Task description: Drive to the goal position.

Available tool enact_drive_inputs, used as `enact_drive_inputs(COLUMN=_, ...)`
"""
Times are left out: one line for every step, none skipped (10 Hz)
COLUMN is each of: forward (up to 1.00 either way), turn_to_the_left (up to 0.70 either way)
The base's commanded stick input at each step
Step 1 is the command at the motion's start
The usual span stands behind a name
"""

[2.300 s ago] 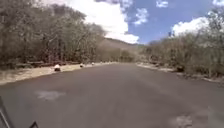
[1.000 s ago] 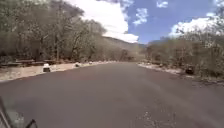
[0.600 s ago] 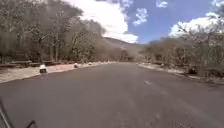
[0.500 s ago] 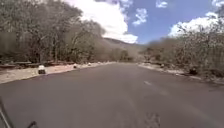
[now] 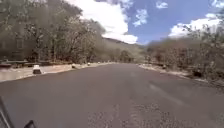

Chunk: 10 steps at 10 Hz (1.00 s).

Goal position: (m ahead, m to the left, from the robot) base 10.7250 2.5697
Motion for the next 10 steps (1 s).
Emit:
enact_drive_inputs(forward=0.7, turn_to_the_left=0.0)
enact_drive_inputs(forward=0.7, turn_to_the_left=0.0)
enact_drive_inputs(forward=0.7, turn_to_the_left=0.0)
enact_drive_inputs(forward=0.7, turn_to_the_left=0.0)
enact_drive_inputs(forward=0.7, turn_to_the_left=0.0)
enact_drive_inputs(forward=0.7, turn_to_the_left=0.0)
enact_drive_inputs(forward=0.7, turn_to_the_left=0.0)
enact_drive_inputs(forward=0.7, turn_to_the_left=0.0)
enact_drive_inputs(forward=0.7, turn_to_the_left=0.0)
enact_drive_inputs(forward=0.7, turn_to_the_left=0.0)
